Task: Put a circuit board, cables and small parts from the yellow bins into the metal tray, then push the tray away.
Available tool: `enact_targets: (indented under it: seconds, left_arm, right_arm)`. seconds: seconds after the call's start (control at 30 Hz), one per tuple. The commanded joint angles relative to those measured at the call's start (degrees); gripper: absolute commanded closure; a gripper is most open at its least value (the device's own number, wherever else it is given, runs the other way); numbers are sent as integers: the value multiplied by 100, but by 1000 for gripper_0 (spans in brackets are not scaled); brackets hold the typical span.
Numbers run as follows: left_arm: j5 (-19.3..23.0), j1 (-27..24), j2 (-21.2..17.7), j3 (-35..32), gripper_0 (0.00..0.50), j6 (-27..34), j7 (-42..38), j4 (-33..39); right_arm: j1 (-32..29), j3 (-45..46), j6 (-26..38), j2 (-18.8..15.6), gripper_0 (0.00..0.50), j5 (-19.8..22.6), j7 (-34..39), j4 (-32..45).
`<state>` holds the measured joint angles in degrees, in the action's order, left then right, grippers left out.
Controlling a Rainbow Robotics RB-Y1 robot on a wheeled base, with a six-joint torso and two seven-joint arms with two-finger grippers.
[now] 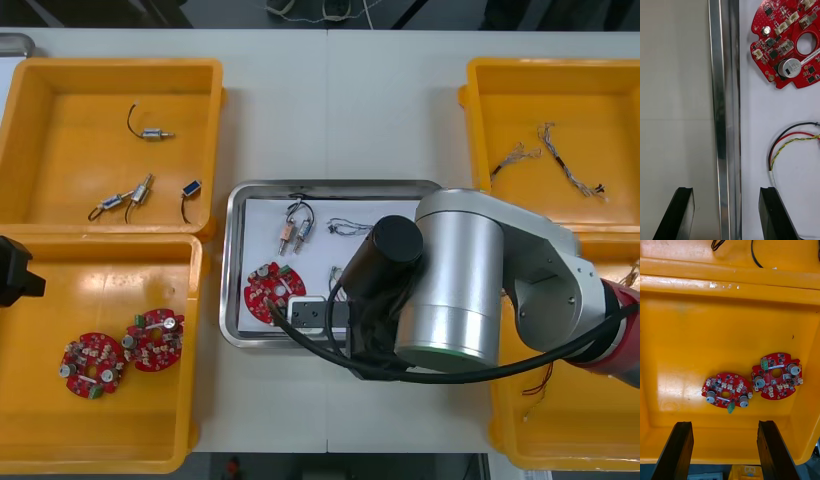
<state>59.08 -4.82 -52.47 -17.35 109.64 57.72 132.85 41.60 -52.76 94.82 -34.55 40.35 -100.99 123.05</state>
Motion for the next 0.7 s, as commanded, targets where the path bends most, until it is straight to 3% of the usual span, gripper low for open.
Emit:
enact_targets:
  seconds: [0.03, 0.2, 0.7]
  left_arm:
    - [-2, 95, -238, -278, 0, 36, 916, 127]
    - [-2, 87, -238, -296, 0, 36, 978, 118]
    - [-46, 34, -238, -463, 0, 36, 978, -31]
  right_arm:
    - [199, -366, -148, 150, 0, -309, -131, -70]
    - [199, -428, -139, 273, 0, -353, -140, -237]
    - [199, -938, -394, 484, 0, -1082, -96, -519]
